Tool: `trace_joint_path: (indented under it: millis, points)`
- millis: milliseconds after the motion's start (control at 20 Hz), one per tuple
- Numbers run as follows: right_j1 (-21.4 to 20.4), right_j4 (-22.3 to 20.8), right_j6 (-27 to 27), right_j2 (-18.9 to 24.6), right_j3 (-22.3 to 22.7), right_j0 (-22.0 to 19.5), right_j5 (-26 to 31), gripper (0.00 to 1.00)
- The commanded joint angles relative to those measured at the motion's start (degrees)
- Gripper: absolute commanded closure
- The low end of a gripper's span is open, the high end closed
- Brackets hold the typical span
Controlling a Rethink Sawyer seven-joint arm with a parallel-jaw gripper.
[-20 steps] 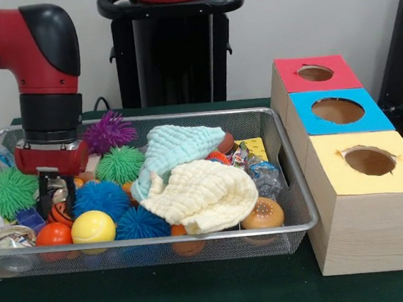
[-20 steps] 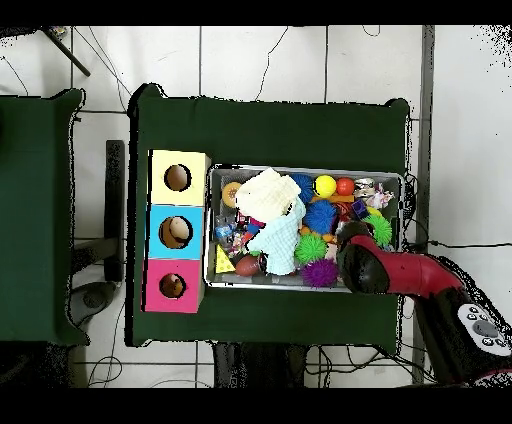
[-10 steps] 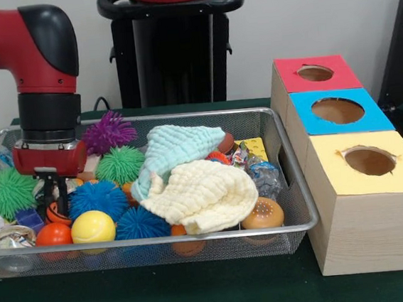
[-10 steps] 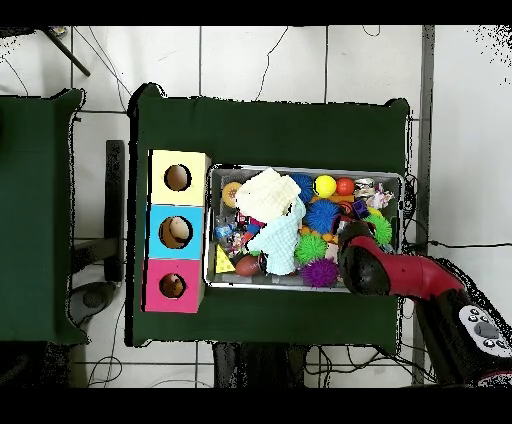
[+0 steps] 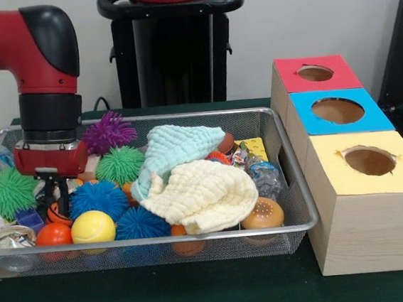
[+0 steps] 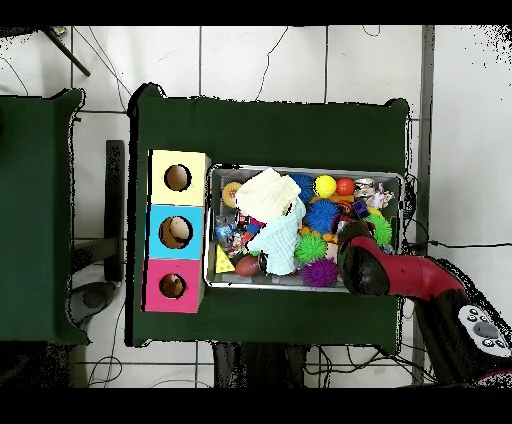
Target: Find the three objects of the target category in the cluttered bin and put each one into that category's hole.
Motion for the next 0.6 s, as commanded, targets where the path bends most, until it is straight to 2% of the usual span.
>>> trace_joint_path:
  millis: [50,300,450,600]
  points:
    - [1.8,-2.2,3.3,1.6,0.0,0.5,-1.1,1.0]
    - [0.5,-1.8,3.6,0.9,1.5,0.9,-0.1,1.0]
    - [-5.0,0.1,2.2,2.7,6.5,0.1,6.3,1.0]
    - [-8.6,2.5,2.1,3.4,9.6,0.4,10.1,1.0]
